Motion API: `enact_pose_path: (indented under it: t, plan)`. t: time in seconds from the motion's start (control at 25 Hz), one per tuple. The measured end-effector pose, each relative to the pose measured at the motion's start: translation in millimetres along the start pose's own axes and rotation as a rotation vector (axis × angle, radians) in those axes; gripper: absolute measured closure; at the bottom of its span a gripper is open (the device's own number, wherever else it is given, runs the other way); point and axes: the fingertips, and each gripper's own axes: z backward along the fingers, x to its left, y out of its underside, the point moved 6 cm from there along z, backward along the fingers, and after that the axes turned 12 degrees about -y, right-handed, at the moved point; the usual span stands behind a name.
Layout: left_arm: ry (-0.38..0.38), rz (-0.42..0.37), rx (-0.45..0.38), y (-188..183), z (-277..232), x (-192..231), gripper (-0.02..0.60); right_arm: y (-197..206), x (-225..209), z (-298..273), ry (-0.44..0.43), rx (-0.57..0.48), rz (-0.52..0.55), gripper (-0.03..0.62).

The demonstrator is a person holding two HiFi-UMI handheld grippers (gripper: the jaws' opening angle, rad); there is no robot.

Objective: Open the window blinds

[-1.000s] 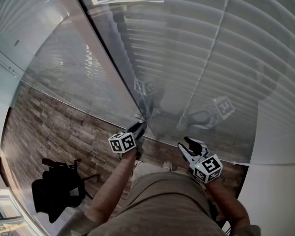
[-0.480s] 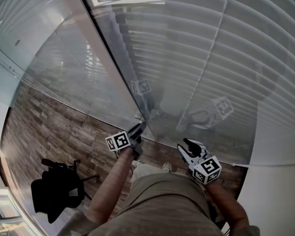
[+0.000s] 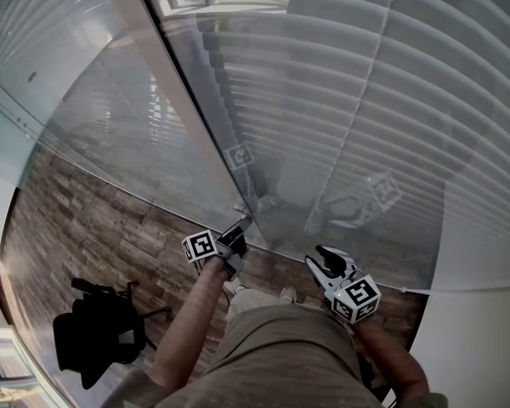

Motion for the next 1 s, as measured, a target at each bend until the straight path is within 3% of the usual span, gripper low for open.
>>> enact_pose_path:
  t: [0.64, 0.72, 0.8, 1.0]
  plan:
    - [0.145, 0.264, 0.017, 3.7, -2.9, 11.5, 0.448, 5.7, -2.0, -0.3, -0.001, -0.001, -0.006, 0.457]
    - [0.142, 0.211, 0.0, 3.2, -2.9, 9.6, 0.448, 5.8, -2.0, 0.4, -0.001, 0.0, -0.006, 0.457]
    - [0.114, 0.107, -0.011, 3.8, -2.3, 3.7, 0.445, 5.4, -2.2, 1.2, 0.0, 0.0, -0.006, 0.457]
    - [-0.088, -0.314, 0.018, 8.9, -1.3, -4.9, 0.369, 5.4, -4.0, 4.3, 0.006, -0.002, -0.012, 0.457]
